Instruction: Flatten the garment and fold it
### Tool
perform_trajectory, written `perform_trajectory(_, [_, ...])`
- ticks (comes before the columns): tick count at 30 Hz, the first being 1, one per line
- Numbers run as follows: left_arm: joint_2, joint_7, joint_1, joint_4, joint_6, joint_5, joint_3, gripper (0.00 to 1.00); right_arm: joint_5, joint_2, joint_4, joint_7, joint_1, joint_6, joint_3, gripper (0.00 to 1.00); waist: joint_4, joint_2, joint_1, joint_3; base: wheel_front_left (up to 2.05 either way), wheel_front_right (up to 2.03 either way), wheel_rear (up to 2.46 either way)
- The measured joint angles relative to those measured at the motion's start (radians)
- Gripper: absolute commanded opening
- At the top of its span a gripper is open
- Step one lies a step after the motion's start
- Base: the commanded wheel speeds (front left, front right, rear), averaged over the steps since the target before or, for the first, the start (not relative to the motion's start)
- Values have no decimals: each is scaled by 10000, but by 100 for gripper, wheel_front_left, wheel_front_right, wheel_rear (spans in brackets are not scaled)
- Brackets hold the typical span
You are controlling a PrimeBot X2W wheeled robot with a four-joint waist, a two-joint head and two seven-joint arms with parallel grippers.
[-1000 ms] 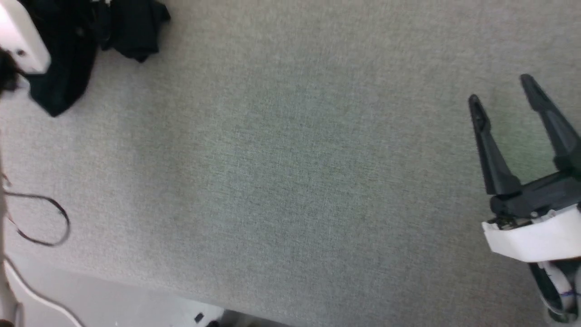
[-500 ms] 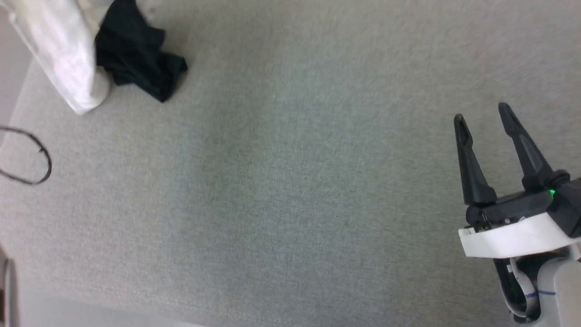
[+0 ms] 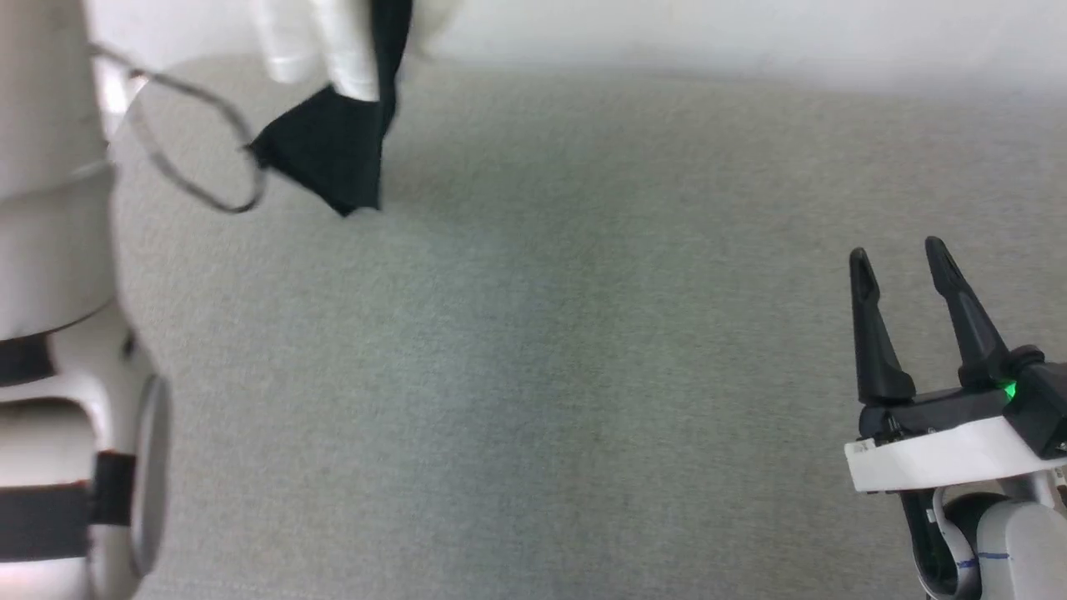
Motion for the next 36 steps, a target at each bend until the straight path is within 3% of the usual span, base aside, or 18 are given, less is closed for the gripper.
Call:
perform_trajectory(7, [-1285, 58, -362, 136, 58, -401, -640, 0, 0, 40, 69, -151, 45, 0, -500, 100, -582, 0, 1, -300, 0, 0, 0])
perform_trajectory(13, [-1856, -194, -360, 151, 228, -784, -1308, 0, 33, 52, 67, -257, 4, 0, -1074, 100, -1060, -1, 2, -277, 0, 0, 0])
perform_trajectory(18, [-1960, -633, 266, 88, 589, -1622, -2127, 0, 180, 56, 226, -357, -73, 0, -1367, 100, -1407, 0, 3, -165, 0, 0, 0])
perform_trajectory(21, [-1967, -1210, 1202, -121, 1034, -2612, -2899, 0, 217, 56, 270, -418, -79, 0, -1475, 100, -1583, 0, 3, -82, 0, 0, 0])
perform_trajectory(25, [-1996, -2109, 2702, -155, 1467, -3058, -4077, 0, 278, 58, 293, -445, -128, 0, -1511, 100, -1757, 0, 4, 51, 0, 0, 0])
perform_trajectory(29, [-2015, -2899, 4245, 224, 1657, -2974, -5047, 0, 280, 54, 288, -500, -164, 0, -1590, 100, -1865, 0, 3, 199, 0, 0, 0])
perform_trajectory(36, [-1979, -3377, 6064, 2196, 1710, -2201, -6698, 0, 288, 56, 272, -495, -205, 0, -1540, 100, -1886, 0, 4, 474, 0, 0, 0])
